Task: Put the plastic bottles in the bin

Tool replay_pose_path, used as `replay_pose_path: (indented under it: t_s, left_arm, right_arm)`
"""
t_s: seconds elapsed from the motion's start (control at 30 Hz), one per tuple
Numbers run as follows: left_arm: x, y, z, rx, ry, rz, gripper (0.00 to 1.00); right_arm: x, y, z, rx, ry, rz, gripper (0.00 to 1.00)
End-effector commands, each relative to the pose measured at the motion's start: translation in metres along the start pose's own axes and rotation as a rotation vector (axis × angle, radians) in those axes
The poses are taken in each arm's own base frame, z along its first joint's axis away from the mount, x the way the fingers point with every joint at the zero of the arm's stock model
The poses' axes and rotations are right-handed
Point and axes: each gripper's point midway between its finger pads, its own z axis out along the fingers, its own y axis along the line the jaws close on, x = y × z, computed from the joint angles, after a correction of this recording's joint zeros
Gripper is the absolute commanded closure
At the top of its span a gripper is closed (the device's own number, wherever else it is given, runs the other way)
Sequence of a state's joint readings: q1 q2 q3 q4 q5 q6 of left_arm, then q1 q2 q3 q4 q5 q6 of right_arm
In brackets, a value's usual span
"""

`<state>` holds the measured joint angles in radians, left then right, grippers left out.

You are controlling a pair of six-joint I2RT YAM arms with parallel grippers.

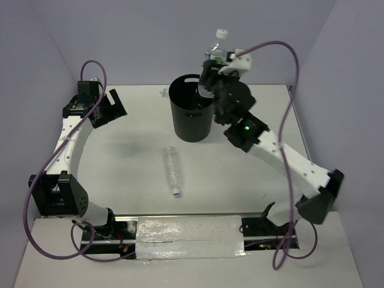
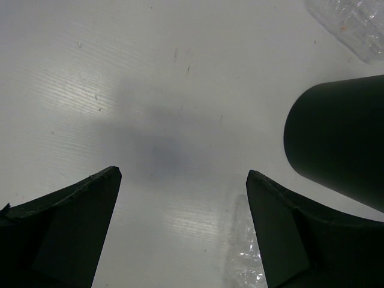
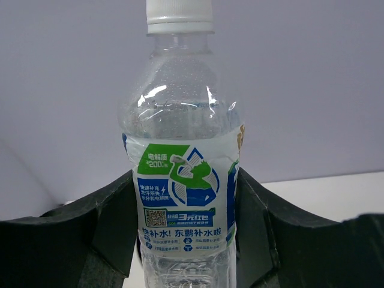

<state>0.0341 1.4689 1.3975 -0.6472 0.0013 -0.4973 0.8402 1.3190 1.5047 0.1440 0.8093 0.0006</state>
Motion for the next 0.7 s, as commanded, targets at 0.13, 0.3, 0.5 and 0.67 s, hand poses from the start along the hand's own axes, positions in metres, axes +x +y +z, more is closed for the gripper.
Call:
replay_pose_path:
  t_s: [0.13,0.3,0.5,0.67]
  left_arm:
    - [-0.001,-0.007,-0.02,0.03,-0.024,0.029,0.01]
    - [-0.003,-0.007,-0.025,0.028,-0.028,0.032,0.01]
    - [-0.001,-0.006,-0.025,0.031,-0.026,0.03,0.01]
    - [0.002,-0.012,-0.024,0.069,-0.022,0.026,0.01]
  right_arm:
    - [0.021,0.029,0.066,0.084,-0.155,-0.021,0.36]
    - [0.065,0.043,0.084,0.085,-0.101,-0.064,0.36]
    - [0.108,0.053,0.084,0.035,-0.005,-0.067,0.21]
    - [0.113,0.053,0.077,0.004,0.04,-0.077,0.04]
